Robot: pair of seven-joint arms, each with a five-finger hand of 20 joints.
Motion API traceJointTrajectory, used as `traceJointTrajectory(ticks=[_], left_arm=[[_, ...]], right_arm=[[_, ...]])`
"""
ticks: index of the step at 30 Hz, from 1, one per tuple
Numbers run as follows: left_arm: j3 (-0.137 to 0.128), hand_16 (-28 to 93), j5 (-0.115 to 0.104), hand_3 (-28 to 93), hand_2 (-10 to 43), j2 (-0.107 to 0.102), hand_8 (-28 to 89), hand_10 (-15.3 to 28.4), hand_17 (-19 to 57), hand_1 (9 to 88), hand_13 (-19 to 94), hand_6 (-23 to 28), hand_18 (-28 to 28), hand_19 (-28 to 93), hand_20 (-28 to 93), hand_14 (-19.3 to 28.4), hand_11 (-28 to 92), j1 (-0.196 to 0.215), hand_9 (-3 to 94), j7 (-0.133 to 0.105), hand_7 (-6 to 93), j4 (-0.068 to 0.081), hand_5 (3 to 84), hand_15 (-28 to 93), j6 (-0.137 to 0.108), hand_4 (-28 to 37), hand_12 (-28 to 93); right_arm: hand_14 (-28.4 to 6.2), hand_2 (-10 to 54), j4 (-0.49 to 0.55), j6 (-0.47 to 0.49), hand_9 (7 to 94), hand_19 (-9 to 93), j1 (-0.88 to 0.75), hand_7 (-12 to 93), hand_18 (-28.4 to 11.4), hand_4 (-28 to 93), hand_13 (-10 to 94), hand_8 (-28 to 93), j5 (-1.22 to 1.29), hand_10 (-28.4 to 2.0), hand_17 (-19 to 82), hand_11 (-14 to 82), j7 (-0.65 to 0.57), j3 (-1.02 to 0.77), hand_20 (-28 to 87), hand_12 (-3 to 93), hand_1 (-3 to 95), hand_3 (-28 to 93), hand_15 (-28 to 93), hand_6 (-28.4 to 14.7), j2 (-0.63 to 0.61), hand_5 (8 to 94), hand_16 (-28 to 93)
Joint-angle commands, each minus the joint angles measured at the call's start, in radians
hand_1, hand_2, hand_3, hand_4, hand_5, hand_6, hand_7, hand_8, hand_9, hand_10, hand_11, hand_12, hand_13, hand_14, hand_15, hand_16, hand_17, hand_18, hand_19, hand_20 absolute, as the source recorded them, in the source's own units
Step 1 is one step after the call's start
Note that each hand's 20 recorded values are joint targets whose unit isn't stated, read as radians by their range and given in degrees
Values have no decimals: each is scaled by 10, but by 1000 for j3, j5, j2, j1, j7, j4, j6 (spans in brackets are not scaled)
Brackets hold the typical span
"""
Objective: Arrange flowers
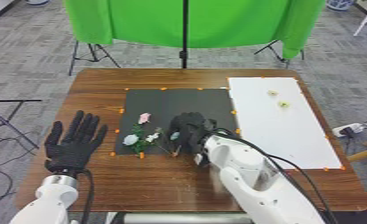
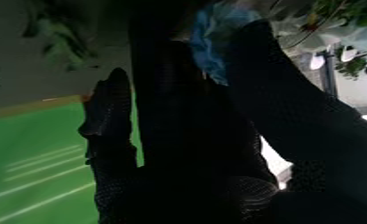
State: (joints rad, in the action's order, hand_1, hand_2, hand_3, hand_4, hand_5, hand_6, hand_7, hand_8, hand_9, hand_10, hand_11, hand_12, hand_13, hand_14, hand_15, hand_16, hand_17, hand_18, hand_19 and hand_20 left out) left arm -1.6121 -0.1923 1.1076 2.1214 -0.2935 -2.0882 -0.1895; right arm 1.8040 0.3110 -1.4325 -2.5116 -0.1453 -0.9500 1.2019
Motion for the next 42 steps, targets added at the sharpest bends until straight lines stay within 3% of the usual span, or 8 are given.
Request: traceJointTrajectory(ticks=[1,10,16,20,30,35,40,42], left_arm=[[1,-82,-8,759,124,6,-90,168,-73,288,304,103,137,363,126,165,197,14,419,13,120,5,479,373,-8,-283,107],[2,-82,-9,760,119,15,-90,168,-73,290,304,103,137,363,125,165,197,26,418,1,120,-2,478,372,7,-283,107],[-11,-82,-13,758,119,15,-90,168,-72,291,304,103,137,361,125,165,197,63,418,-37,120,-18,478,372,8,-283,107],[-14,-82,-15,758,119,13,-90,168,-72,290,305,103,137,361,125,165,197,75,418,-46,120,-22,478,372,10,-283,106],[-11,-81,-18,758,120,10,-90,168,-72,291,305,103,137,360,126,165,196,75,419,-59,120,-26,478,373,19,-283,107],[-7,-81,-19,757,120,15,-90,169,-72,291,305,103,137,360,126,165,197,73,419,-58,120,-26,477,373,14,-283,107],[-6,-81,-18,757,121,16,-90,169,-72,291,306,103,138,360,126,165,197,66,419,-51,120,-23,479,374,8,-283,107],[-8,-82,-16,756,121,15,-90,169,-72,291,306,103,138,360,126,165,198,69,419,-51,121,-24,479,373,12,-283,107]], right_arm=[[-108,-95,99,-27,534,858,-43,160,-218,-283,586,-140,64,-125,285,105,-51,-79,383,119,455,823,483,-16,-18,518,173],[-119,-95,144,-79,516,851,-55,146,-222,-283,567,-134,93,-137,276,98,-126,-191,378,120,395,813,486,-25,-98,504,161],[-143,-95,35,-141,466,795,-27,139,-223,-283,453,-128,62,-149,248,89,-261,-341,343,119,386,828,394,-33,-202,485,125],[-164,-95,-33,-101,404,746,-10,134,-220,-283,367,-126,78,-153,211,89,-331,-416,310,115,381,841,318,-41,-257,449,117],[-156,-95,-233,-30,372,721,94,151,-214,-283,345,-134,48,-124,199,95,-271,-365,279,100,429,838,258,-32,-269,433,129],[-121,-95,-254,-31,473,736,86,175,-210,-283,477,-149,31,-107,240,112,-233,-343,277,96,470,784,268,-6,-245,473,141],[-91,-95,-288,13,650,778,96,182,-208,-283,613,-147,1,-104,273,128,-251,-307,307,118,522,735,304,20,-226,634,173],[-80,-95,-282,12,676,820,79,191,-211,-283,633,-148,-7,-107,289,131,-260,-311,344,134,550,713,323,21,-223,660,233]])
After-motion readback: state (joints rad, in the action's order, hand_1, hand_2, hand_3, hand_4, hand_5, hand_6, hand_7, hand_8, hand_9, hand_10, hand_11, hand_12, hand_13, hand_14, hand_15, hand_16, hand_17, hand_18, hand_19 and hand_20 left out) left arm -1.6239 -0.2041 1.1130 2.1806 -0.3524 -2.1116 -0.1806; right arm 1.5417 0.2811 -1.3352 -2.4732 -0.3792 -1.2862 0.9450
